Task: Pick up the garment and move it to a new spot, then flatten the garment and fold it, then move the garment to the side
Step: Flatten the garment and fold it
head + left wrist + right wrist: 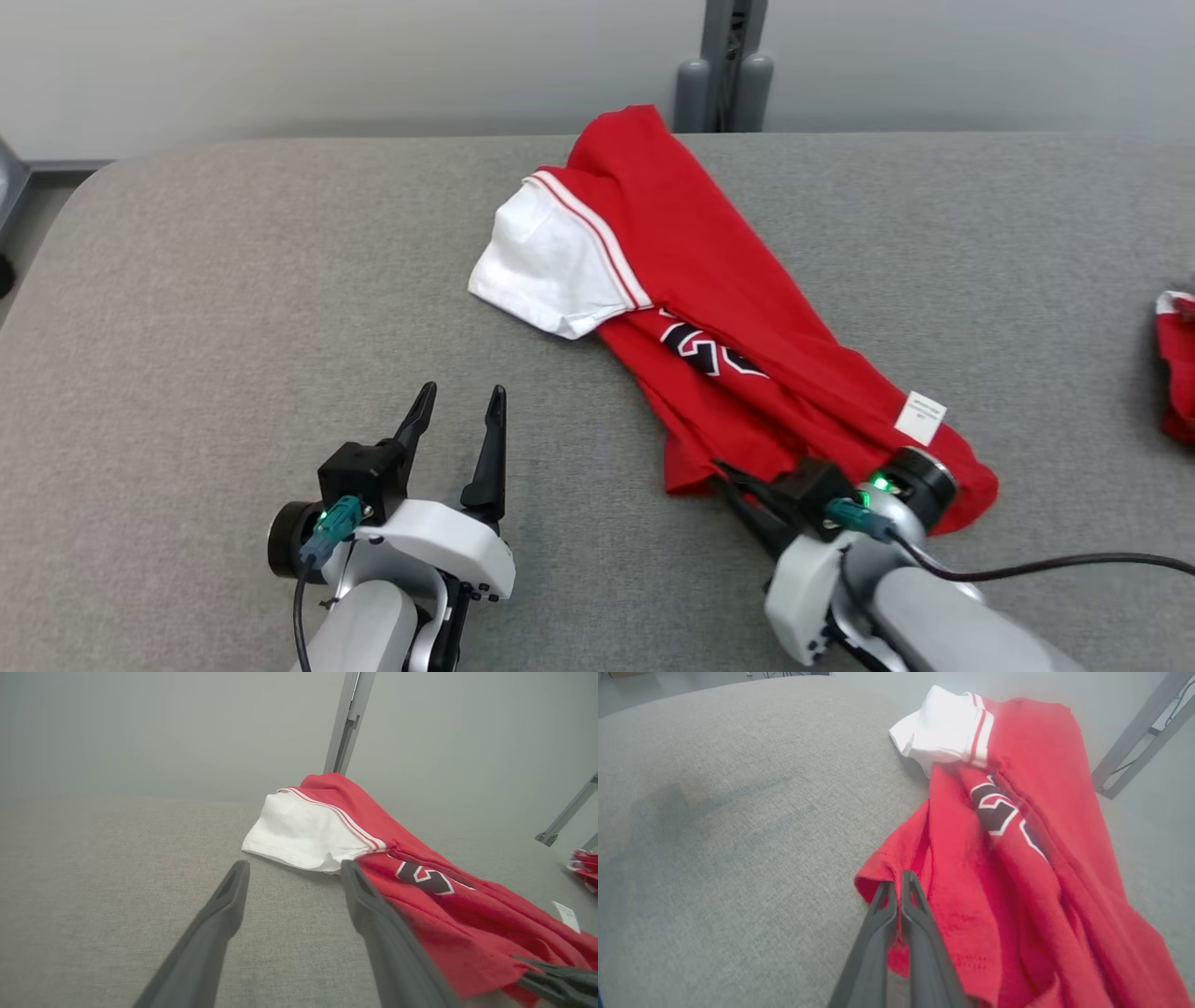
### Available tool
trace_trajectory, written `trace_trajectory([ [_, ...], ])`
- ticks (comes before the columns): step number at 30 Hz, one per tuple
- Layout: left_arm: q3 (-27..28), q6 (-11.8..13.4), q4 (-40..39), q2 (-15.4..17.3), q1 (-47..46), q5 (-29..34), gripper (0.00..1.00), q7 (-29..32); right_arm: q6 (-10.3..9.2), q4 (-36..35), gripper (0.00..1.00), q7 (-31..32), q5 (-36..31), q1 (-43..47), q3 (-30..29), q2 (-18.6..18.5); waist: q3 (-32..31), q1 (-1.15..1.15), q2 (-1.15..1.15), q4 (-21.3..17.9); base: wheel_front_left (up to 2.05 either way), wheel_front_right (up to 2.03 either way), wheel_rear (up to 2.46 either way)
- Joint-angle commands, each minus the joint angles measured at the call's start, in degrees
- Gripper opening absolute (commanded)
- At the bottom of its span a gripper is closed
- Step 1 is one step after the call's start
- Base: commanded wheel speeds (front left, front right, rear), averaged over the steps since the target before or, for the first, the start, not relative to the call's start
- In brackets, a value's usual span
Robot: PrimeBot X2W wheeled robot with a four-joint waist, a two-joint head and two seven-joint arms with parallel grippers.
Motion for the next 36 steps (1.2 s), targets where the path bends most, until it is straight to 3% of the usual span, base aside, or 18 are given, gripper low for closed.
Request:
trace_trajectory([
  [1,0.5,-0.1,0.1,0.2,0.4,0.4,1.00,-0.1,0.02,-2.7,0.00,1.4,1.1,1.2,0.1,-2.3,-0.8,0.00,0.00,-1.4,0.00,0.00,0.00],
  [9,2.1,-0.7,0.2,0.2,0.7,1.3,1.00,-0.1,0.02,-21.5,0.00,13.6,5.3,6.3,-3.8,-16.8,-1.3,0.00,0.00,-4.9,0.00,0.00,0.00],
  [13,2.0,-0.7,0.2,0.2,0.3,1.3,1.00,-0.1,0.02,-28.4,0.00,19.6,4.4,9.5,-11.6,-21.3,-1.1,0.00,0.00,-6.0,0.00,0.00,0.00],
  [17,1.8,-0.7,0.4,0.2,-0.1,1.2,1.00,-0.1,0.01,-32.3,0.00,23.5,1.0,12.7,-20.9,-23.5,-1.0,0.00,0.00,-6.4,0.00,0.00,0.00],
  [24,1.2,-0.8,0.7,0.2,-0.9,0.8,1.00,-0.1,0.02,-35.3,0.00,26.1,-7.8,16.7,-33.6,-21.0,-0.9,0.00,0.00,-5.9,0.00,0.00,0.00],
  [29,0.8,-0.8,0.8,0.2,-1.0,0.4,1.00,-0.1,0.01,-36.0,0.00,28.1,-6.0,19.6,-31.6,-18.9,-0.8,0.00,0.00,-5.3,0.00,0.00,0.00],
  [36,0.5,-0.6,1.0,0.2,-1.4,0.4,1.00,-0.1,0.01,-33.8,0.00,30.9,-0.4,22.5,-24.6,-17.4,-0.4,0.00,0.00,-4.8,0.00,0.00,0.00],
])
